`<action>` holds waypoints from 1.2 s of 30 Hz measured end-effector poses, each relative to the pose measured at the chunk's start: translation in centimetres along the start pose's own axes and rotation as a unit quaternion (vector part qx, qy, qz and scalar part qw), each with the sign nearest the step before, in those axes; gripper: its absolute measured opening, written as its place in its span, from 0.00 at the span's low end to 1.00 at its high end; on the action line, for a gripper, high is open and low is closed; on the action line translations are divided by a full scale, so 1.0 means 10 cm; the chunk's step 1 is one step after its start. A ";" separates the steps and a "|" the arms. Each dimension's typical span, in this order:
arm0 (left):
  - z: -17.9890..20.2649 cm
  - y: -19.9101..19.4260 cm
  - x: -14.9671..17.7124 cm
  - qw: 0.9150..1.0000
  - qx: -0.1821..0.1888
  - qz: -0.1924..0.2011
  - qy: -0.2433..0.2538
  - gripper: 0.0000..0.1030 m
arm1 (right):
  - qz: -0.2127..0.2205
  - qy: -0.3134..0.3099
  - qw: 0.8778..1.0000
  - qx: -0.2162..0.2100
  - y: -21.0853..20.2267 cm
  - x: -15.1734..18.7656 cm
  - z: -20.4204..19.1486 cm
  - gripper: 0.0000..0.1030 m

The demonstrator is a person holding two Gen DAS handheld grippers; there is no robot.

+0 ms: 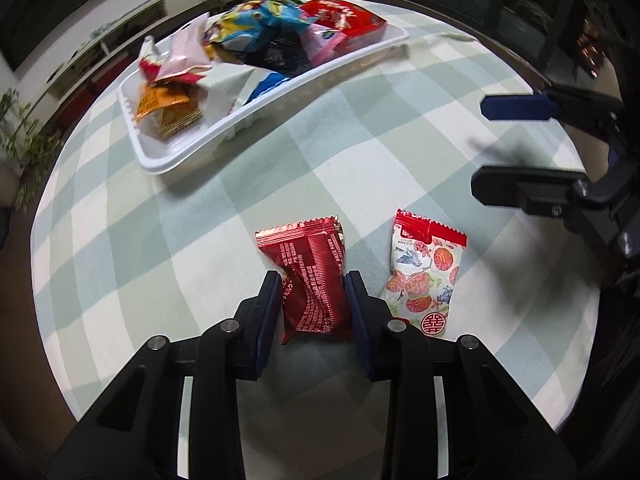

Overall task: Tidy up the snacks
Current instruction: 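Grasp the red candy with the left tool while the right tool grasps the fruit-print candy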

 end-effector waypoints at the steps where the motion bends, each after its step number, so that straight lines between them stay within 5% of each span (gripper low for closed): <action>1: 0.00 0.00 0.00 1.000 -0.002 0.002 -0.007 0.29 | -0.001 -0.003 1.000 0.002 0.01 0.01 -0.01 0.83; 9: -0.17 -0.13 0.10 0.992 0.009 0.048 -0.113 0.28 | -0.004 -0.036 0.999 -0.001 0.01 0.08 -0.12 0.77; 14: -0.29 -0.30 0.27 0.978 0.041 0.098 -0.180 0.28 | -0.006 -0.156 0.987 -0.031 0.02 0.17 -0.44 0.76; 18: -0.38 -0.39 0.42 0.970 0.053 0.123 -0.204 0.28 | 0.007 -0.283 0.955 -0.092 -0.07 0.18 -0.74 0.76; 21: -0.46 -0.47 0.49 0.963 0.059 0.144 -0.220 0.28 | 0.005 -0.394 0.910 -0.131 -0.11 0.24 -0.93 0.76; 23: -0.49 -0.46 0.52 0.962 0.066 0.147 -0.222 0.28 | -0.011 -0.476 0.870 -0.125 -0.04 0.30 -1.00 0.76; 25: -0.45 -0.43 0.53 0.963 0.071 0.144 -0.217 0.28 | -0.020 -0.523 0.844 -0.115 0.04 0.31 -1.03 0.75; 30: -0.43 -0.38 0.51 0.963 0.081 0.141 -0.214 0.28 | -0.062 -0.531 0.831 -0.152 0.21 0.13 -1.01 0.63; 36: -0.44 -0.37 0.50 0.962 0.087 0.142 -0.215 0.28 | -0.100 -0.547 0.809 -0.190 0.32 0.16 -1.02 0.61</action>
Point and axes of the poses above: each gripper's, at about its wrist camera, not at the fingertips, and y roughly the way its jaws point, z to its right, x to its underside, the point moved 5 cm from there along y, roughly the way its jaws point, and after that the axes turned 5 degrees about x, right-handed, at the moved point
